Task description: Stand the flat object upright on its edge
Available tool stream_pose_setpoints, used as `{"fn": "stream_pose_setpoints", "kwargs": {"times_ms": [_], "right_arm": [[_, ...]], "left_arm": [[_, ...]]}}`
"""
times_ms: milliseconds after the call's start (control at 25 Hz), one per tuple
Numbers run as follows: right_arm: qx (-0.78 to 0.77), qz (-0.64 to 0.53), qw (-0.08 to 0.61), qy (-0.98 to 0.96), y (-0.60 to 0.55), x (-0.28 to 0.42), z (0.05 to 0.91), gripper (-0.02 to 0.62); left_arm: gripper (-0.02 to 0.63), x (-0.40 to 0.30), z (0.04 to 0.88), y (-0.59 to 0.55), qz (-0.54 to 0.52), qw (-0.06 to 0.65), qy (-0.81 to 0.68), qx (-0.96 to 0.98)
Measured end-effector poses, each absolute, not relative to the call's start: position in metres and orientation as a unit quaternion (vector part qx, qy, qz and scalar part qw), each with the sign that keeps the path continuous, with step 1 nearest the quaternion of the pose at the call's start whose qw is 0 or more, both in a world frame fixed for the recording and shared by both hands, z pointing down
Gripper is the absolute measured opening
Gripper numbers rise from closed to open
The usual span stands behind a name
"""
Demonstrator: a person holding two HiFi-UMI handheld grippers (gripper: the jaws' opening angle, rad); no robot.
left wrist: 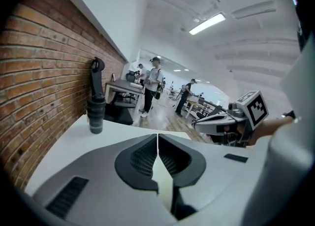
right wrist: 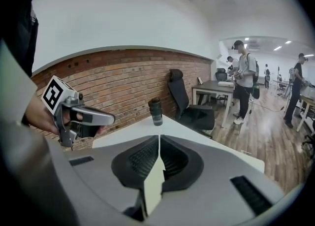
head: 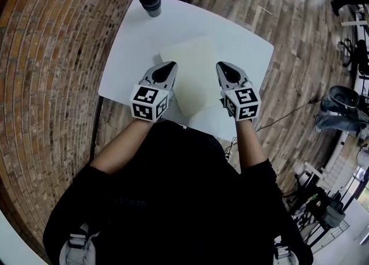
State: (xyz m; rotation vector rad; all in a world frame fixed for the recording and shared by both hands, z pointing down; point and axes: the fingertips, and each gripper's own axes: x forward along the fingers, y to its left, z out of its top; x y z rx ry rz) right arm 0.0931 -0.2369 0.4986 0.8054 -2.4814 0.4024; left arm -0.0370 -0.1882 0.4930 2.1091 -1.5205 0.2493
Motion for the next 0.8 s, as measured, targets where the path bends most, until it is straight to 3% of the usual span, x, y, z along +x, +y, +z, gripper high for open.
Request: {"fn": "stream_pose_setpoints", "kwargs": {"times_ms": [680, 800], "right_arm": [[0.198, 0.195, 0.412, -0.868, -0.285, 0.092, 0.621, 0.048], [0.190, 0.205, 0.438, -0.855, -0.293, 0.091, 0.636, 0.067]], "left_arm": [[0.023, -0.054, 0.595, -0.180, 0.095, 0.413, -0.673, 0.607], [0.073, -0.057, 0.614, -0.176, 0.104, 0.436, -0.678, 0.583]]}}
